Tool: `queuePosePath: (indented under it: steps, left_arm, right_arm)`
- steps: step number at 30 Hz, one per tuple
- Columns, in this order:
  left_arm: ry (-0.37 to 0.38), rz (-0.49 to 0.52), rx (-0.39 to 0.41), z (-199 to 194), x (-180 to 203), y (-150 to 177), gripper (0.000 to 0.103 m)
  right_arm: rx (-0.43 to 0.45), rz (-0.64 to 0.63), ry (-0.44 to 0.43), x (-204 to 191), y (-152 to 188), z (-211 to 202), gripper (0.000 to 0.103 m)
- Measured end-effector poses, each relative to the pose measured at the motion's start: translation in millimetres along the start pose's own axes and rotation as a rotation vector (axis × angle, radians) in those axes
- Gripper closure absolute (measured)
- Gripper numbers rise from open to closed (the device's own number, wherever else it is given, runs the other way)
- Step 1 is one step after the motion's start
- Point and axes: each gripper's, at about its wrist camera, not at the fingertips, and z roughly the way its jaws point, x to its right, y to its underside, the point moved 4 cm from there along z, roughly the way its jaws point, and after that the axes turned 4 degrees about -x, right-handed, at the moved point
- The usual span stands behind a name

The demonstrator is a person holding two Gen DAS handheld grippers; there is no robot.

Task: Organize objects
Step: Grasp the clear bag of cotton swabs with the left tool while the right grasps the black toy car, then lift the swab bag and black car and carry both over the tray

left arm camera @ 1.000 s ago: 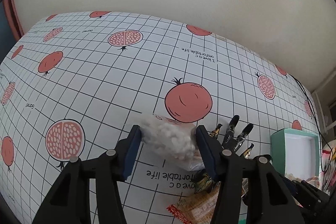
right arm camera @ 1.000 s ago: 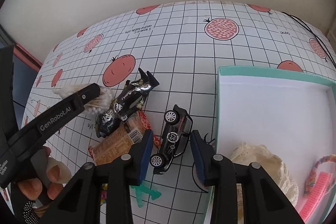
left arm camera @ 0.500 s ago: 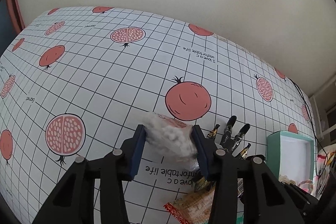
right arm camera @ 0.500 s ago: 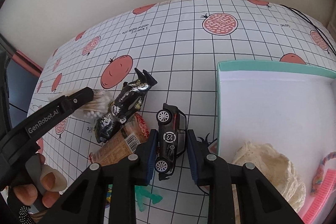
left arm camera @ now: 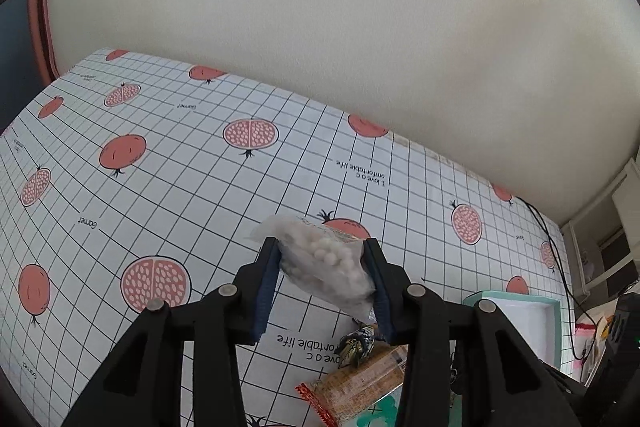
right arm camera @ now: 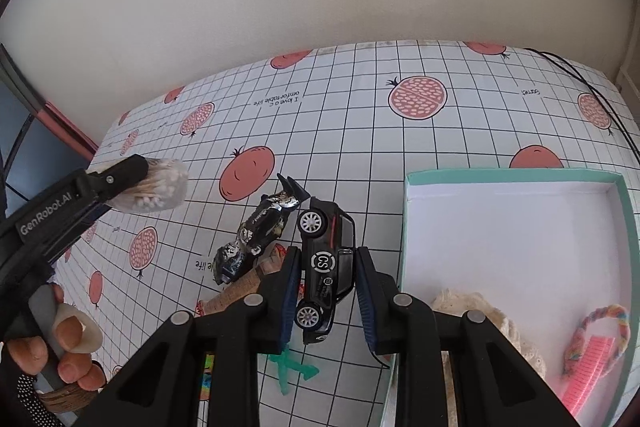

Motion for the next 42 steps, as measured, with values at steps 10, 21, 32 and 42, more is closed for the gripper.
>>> queuePosePath:
  steps: [10, 21, 32, 42]
  left_arm:
    - [0.017, -0.023, 0.052, -31.0, 25.2, -5.4, 0.059]
    - [0.104, 0.064, 0.021, -29.0, 111.5, 17.3, 0.059]
    - [0.149, 0.137, -0.010, -20.8, 186.0, 44.1, 0.059]
    - [0.137, 0.148, -0.063, 5.5, 217.8, 66.0, 0.059]
  right_arm:
    - [0.042, 0.008, 0.012, 25.0, -8.7, -33.4, 0.074]
    - [0.096, 0.071, 0.055, 84.8, -14.8, -79.2, 0.074]
    - [0.139, 0.103, 0.076, 131.2, -13.8, -113.4, 0.074]
    - [0.115, 0.085, 0.093, 157.8, -6.9, -108.1, 0.074]
